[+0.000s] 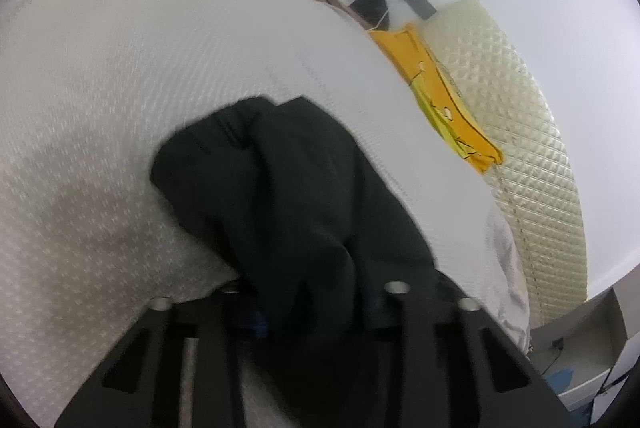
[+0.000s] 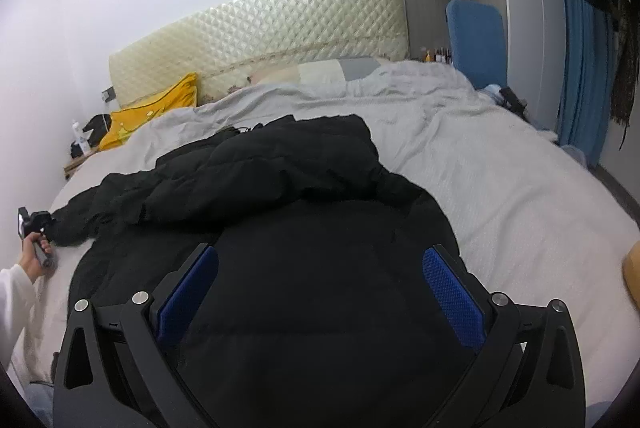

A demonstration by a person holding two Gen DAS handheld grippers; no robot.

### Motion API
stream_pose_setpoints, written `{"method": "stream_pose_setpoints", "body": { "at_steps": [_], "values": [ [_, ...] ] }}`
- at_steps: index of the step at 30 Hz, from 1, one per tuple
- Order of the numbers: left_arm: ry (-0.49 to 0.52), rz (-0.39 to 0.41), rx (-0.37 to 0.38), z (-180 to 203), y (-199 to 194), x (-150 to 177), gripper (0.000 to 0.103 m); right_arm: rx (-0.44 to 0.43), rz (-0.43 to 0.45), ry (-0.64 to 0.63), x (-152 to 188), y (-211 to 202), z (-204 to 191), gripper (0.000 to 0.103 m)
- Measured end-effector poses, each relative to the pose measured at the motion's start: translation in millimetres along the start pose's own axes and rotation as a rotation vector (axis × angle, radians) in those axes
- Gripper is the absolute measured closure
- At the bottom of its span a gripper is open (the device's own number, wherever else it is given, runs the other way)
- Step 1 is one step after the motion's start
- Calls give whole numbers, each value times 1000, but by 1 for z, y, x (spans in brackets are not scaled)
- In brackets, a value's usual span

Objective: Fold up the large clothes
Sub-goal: 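Lift the grasped sleeve up off the bed with the left tool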

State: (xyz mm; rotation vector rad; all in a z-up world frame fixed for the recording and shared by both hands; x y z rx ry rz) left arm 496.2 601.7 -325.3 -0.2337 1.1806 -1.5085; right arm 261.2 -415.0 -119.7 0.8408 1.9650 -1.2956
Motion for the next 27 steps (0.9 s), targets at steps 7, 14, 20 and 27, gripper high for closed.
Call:
{"method": "stream_pose_setpoints", "body": {
  "at_steps": [7,14,20,27],
  "values": [
    [92,55,-104,15,-54,-12,97,-14,-31,-17,3,-1,-3,0],
    [92,60,-184,-6,-104,-2,99,-54,-61,-88,11,-7,-19,0],
    [121,87,-179,2,-155,2,100,-88,-53,-98,12,-17,-24,0],
    [163,126,-170,24,-212,7,100,-93,-49,-102,11,-24,-20,0]
  ]
}}
Point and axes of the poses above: each gripper's, at about its wrist camera, not at the fingertips, and y roughly the way its jaws point, z to its right, x to its underside, the point moved 6 cm from there along y, roughly the way its jaws point, and after that the axes turned 15 degrees about -x, right-handed, at the moved point
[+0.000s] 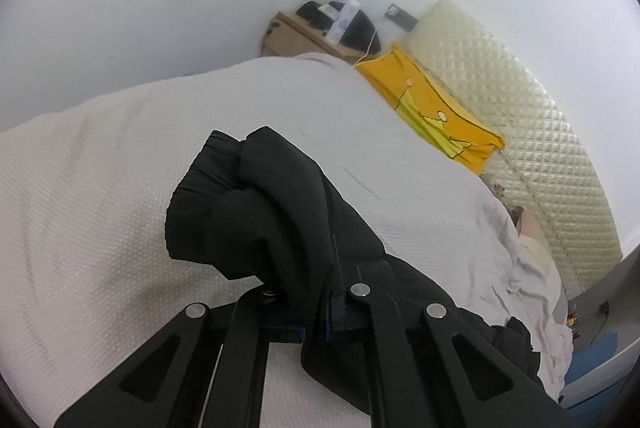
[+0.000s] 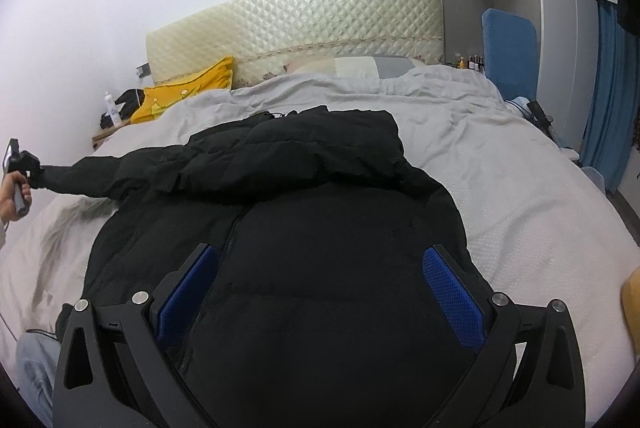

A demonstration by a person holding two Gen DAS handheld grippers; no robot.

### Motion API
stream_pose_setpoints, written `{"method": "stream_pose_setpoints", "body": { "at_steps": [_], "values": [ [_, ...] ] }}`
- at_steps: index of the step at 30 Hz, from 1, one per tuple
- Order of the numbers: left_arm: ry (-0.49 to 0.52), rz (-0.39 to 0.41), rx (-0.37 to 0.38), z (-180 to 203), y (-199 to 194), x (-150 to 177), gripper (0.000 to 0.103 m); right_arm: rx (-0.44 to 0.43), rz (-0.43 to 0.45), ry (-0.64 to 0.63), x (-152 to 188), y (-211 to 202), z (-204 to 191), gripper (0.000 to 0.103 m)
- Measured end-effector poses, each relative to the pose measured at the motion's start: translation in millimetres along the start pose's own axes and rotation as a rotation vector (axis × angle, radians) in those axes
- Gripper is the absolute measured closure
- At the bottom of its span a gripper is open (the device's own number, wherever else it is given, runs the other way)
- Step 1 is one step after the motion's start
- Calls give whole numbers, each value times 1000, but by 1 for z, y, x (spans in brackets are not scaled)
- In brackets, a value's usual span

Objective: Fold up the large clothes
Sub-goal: 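Lift the grasped sleeve up off the bed with the left tool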

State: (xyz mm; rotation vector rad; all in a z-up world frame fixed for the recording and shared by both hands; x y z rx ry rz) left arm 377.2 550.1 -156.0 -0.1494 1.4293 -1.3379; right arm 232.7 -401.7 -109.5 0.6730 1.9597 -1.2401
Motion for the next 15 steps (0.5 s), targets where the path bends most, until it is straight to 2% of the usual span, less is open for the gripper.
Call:
{"method": "stream_pose_setpoints", "body": {
  "at_steps": [8,15],
  "values": [
    [9,21,19,14,-64,-2,100,-28,25,-25,-6,-13,-3,0],
    [45,92,60,57,-136,-3,100,-49,42,-19,-6,-23,10,0]
  ]
}}
Point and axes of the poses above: each gripper's, at about its wrist camera, not at the fingertips, and y roughly the way its jaws point, z to its right, x to its underside, the point moved 6 cm from there along y, roughly the way its jaws point, and after that the axes turned 15 degrees about -x, right-handed, at the moved point
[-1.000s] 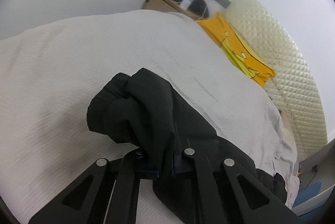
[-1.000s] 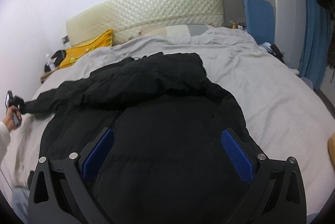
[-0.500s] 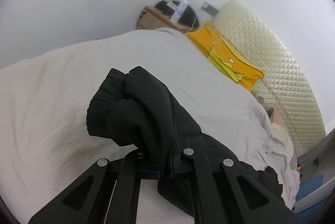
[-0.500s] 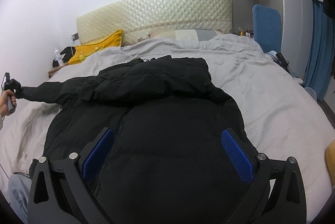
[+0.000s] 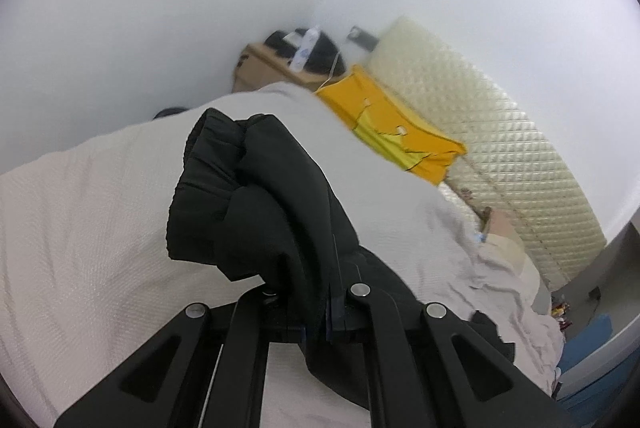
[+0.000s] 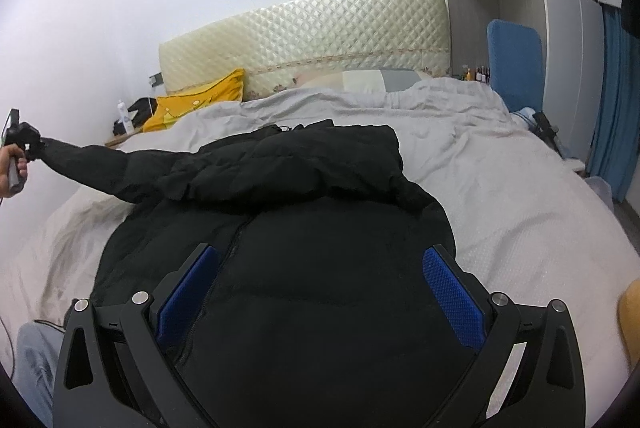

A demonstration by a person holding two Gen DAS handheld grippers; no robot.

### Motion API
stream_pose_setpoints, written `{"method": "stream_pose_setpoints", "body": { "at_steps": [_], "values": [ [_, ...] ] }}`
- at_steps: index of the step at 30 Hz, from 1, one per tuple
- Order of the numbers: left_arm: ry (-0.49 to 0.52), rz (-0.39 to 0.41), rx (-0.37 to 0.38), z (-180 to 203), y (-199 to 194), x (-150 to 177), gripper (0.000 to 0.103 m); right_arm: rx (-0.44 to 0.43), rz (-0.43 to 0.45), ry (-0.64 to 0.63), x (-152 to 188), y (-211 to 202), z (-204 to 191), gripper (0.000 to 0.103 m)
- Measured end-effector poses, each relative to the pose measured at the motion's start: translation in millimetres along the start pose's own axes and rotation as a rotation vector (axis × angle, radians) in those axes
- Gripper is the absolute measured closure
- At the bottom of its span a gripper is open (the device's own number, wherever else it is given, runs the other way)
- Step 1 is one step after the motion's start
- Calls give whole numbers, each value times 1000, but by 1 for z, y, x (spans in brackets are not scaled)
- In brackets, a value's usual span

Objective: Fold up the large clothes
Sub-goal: 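Lift the grasped sleeve up off the bed with the left tool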

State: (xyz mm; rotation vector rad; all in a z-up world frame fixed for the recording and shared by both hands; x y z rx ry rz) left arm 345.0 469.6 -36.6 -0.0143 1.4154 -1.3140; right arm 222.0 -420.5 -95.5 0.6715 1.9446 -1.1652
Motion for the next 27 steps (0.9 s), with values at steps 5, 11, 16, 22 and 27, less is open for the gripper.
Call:
{"method": "stream_pose_setpoints", "body": {
  "at_steps": [5,11,16,22,27],
  "values": [
    [42,45,34,41,-54,-2,100,1,13,-25,-4,-7,4,0],
    [109,100,89,106,-123,1,100,-9,23,-23,-6,-16,15,0],
    [198,151,145,164,-179,14,100,-11,42,-25,-12,-24,23,0],
    [265,172,230,227,-224,46,99,15,41,-38,-18,-28,34,0],
    [337,187,296,282,-251,85,99,17,53,-32,-25,-34,46,0]
  ]
}}
Point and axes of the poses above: each gripper's, at about its wrist camera, not at the fingertips, and y roughly the way its jaws point, z to its right, x to its underside, the point moved 6 cm from there along y, roughly the way its jaws point, and after that the axes turned 15 degrees about -x, right-handed, at the moved point
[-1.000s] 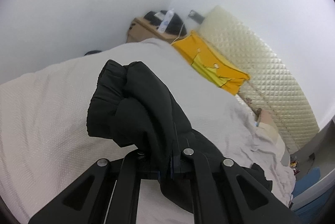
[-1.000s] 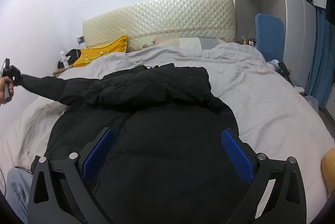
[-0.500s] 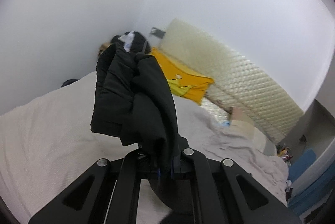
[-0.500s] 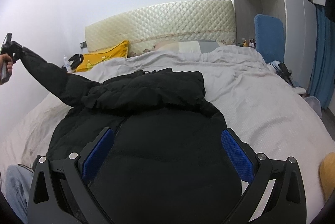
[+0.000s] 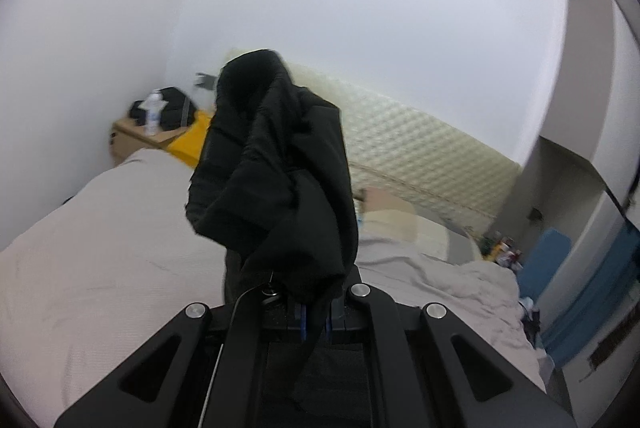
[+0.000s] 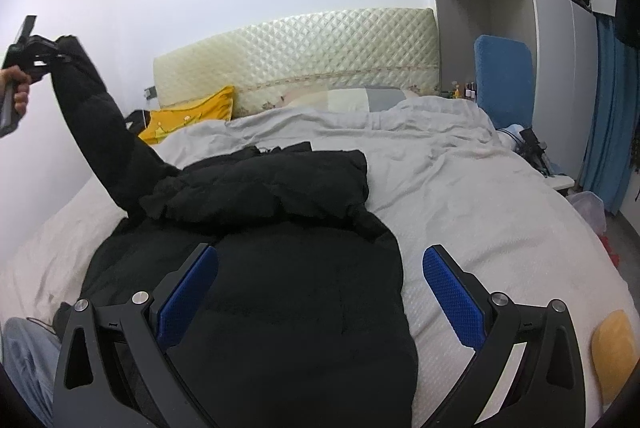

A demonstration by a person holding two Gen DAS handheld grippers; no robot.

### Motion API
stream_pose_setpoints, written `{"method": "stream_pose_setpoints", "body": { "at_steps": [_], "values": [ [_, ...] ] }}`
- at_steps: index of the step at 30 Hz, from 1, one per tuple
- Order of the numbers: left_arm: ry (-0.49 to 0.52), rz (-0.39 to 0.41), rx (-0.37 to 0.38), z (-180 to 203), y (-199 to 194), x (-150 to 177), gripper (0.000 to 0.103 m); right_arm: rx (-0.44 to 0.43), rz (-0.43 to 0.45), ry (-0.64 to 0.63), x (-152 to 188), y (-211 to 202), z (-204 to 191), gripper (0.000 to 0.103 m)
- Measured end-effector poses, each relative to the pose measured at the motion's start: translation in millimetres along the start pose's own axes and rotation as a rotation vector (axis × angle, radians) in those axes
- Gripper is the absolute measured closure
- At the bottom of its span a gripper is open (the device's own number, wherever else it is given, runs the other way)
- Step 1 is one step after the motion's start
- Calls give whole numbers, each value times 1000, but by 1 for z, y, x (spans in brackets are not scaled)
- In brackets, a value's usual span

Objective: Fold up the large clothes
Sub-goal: 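Lift the grasped sleeve up off the bed with the left tool, then lay the sleeve across the jacket body and open the left tool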

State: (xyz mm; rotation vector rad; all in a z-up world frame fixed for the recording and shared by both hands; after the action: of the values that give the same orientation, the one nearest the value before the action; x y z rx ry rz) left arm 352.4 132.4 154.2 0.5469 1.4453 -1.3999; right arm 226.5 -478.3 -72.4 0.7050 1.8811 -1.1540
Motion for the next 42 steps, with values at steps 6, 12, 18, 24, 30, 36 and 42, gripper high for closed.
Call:
{"method": "stream_pose_setpoints", "body": {
  "at_steps": [6,12,18,24,30,36,42],
  "values": [
    [131,3,88,93,-9,34,99,2,12,35,1,-2,12,0],
    [180,19,144,174,-5,80,99,-25,17,74,2,-2,20,0],
    [218,-36,208,227,27,136,98,-37,7,108,7,3,30,0],
    [266,-122,254,269,67,205,98,-14,-28,116,17,18,33,0],
    [322,-199,264,297,107,275,98,-3,-31,149,22,24,43,0],
    [440,-245,252,315,135,344,98,0,-36,173,24,29,52,0],
    [459,-311,244,311,157,372,96,26,-24,122,22,32,48,0]
  ]
}}
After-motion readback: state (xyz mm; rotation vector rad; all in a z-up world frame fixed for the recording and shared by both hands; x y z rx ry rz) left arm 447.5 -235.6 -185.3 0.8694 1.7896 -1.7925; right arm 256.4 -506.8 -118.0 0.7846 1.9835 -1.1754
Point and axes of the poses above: each gripper's, at about its wrist camera, not at the fingertips, and y roughly the way its jaws point, z to its right, x to its underside, the point moved 6 cm from there along y, roughly the way its jaws point, and after that the axes turned 15 degrees about -x, right-handed, at the moved point
